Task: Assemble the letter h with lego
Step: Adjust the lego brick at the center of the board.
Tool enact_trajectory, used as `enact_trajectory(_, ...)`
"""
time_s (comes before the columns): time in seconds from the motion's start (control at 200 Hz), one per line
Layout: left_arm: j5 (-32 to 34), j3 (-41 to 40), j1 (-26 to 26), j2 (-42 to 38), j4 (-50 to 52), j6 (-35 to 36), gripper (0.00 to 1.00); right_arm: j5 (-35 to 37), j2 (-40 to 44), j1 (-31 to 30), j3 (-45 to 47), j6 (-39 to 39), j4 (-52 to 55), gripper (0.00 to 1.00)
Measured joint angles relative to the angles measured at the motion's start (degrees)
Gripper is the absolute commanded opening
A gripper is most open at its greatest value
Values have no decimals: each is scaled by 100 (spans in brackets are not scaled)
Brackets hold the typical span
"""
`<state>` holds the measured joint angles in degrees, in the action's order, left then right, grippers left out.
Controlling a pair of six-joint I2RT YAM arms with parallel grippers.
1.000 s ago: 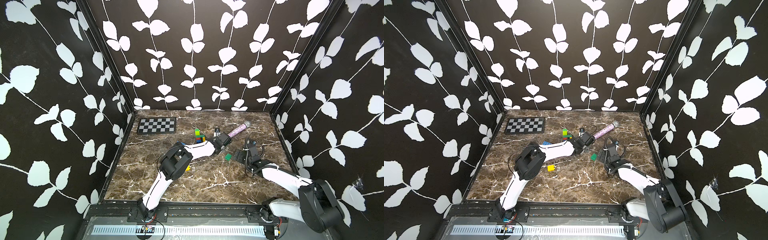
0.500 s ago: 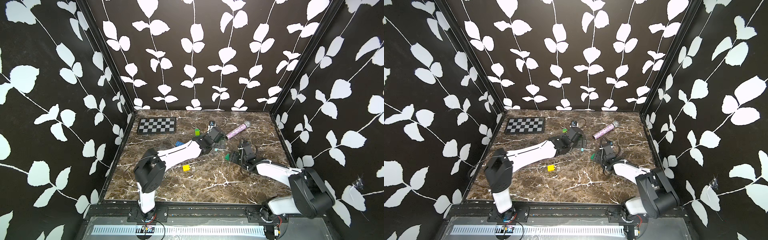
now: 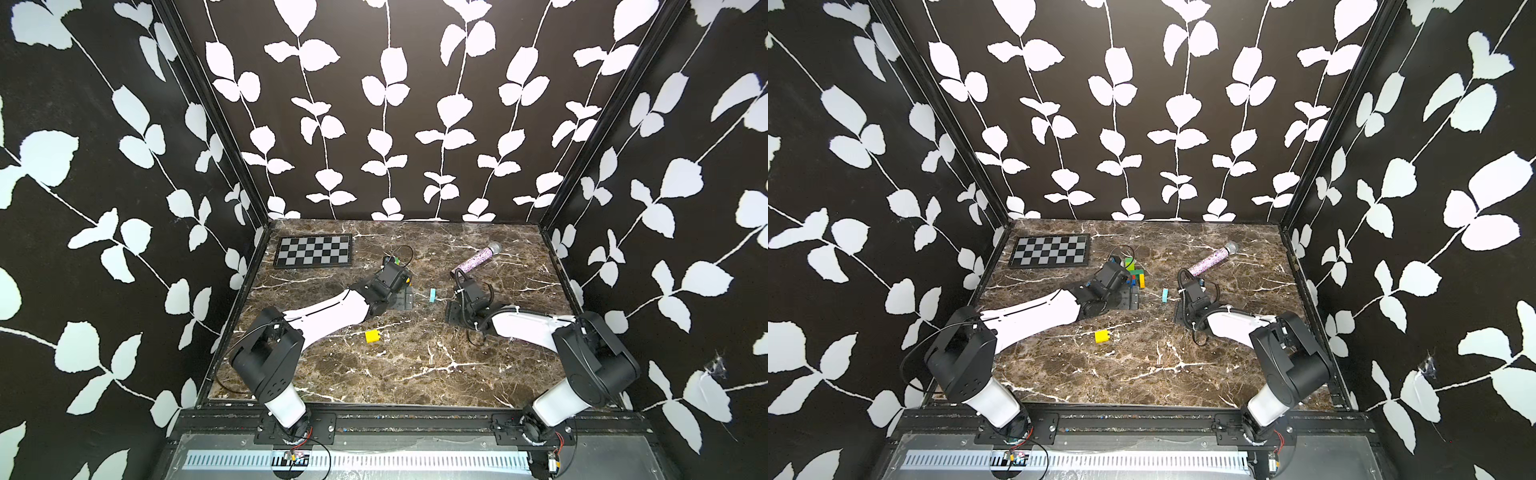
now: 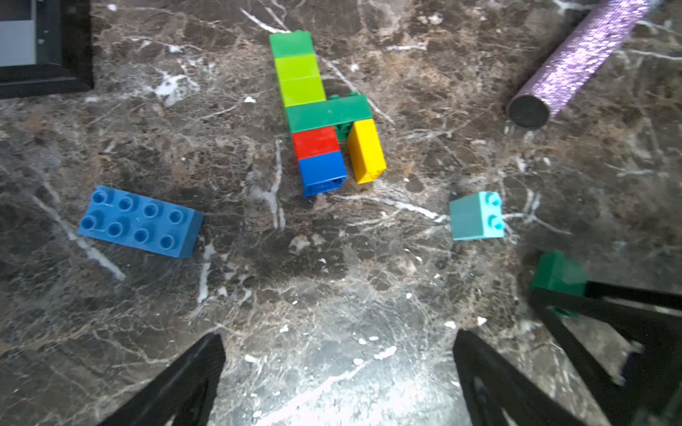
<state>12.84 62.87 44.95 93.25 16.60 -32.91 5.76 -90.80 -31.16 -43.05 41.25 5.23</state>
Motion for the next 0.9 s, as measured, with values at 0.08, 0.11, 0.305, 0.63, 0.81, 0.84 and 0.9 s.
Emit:
enact_trajectory(0.08, -81, 2, 2, -44, -22, 44, 99, 63, -24, -26, -26, 4, 42, 68)
enact_trajectory(0.11, -127, 11, 2, -46, -26, 61, 99, 94, -63, -26, -44, 0, 48, 68)
enact_trajectory(0.305, -389, 109, 2, -24, -59, 129, 98, 262, -227, -37, -179, -55, 37, 62)
enact_trajectory(0.63, -645, 149, 0, 201, -94, 173, 96, 435, -448, -81, -385, -151, 105, 54)
enact_trajectory(0.81, -732, 157, 0, 221, -118, 212, 95, 531, -461, -107, -415, -275, 212, 45)
enact_trajectory(0.84, -748, 160, 0, 225, -125, 214, 95, 538, -461, -109, -426, -308, 243, 44)
enact_trajectory(0.9, -776, 160, 0, 234, -133, 232, 95, 535, -461, -109, -442, -361, 302, 41)
